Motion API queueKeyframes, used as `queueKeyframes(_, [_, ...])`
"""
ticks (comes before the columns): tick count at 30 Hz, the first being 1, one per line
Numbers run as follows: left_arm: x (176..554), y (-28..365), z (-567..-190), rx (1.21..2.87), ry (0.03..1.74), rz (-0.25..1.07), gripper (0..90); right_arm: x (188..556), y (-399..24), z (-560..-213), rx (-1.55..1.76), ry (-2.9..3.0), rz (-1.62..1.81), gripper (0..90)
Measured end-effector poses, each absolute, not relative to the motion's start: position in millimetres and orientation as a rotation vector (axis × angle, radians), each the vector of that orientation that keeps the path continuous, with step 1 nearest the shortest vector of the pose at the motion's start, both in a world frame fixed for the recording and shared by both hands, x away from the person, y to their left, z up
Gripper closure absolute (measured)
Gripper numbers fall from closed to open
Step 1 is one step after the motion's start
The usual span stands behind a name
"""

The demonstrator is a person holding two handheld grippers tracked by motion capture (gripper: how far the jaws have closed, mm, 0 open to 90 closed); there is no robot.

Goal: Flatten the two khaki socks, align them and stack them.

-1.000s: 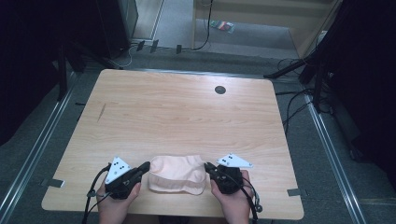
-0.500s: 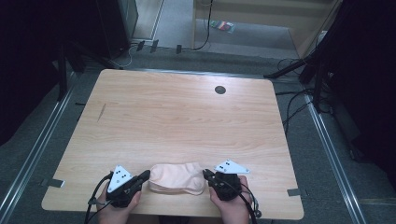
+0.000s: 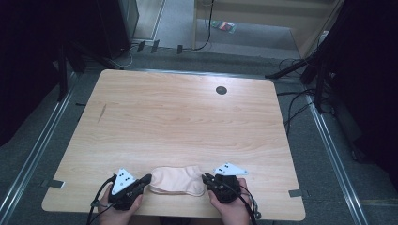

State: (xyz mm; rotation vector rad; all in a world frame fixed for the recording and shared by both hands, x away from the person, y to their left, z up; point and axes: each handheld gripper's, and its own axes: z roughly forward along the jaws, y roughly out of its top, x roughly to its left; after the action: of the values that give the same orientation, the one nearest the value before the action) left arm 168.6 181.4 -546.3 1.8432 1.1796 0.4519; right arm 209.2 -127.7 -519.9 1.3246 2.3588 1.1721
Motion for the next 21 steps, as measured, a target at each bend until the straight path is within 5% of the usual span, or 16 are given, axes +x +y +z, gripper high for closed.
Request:
queueKeyframes(4, [168, 181, -547, 1.852, 1.181, 0.461, 90.0, 209, -128, -521, 1.331, 2.37, 1.196, 78.8])
queueKeyframes(8, [167, 181, -545, 1.837, 1.176, 0.474, 90.0, 207, -128, -520, 1.329, 2.363, 1.213, 87.3])
queueKeyframes(21, [158, 184, -538, 1.832, 1.163, 0.501, 90.0, 203, -126, -515, 1.292, 2.351, 1.229, 87.4])
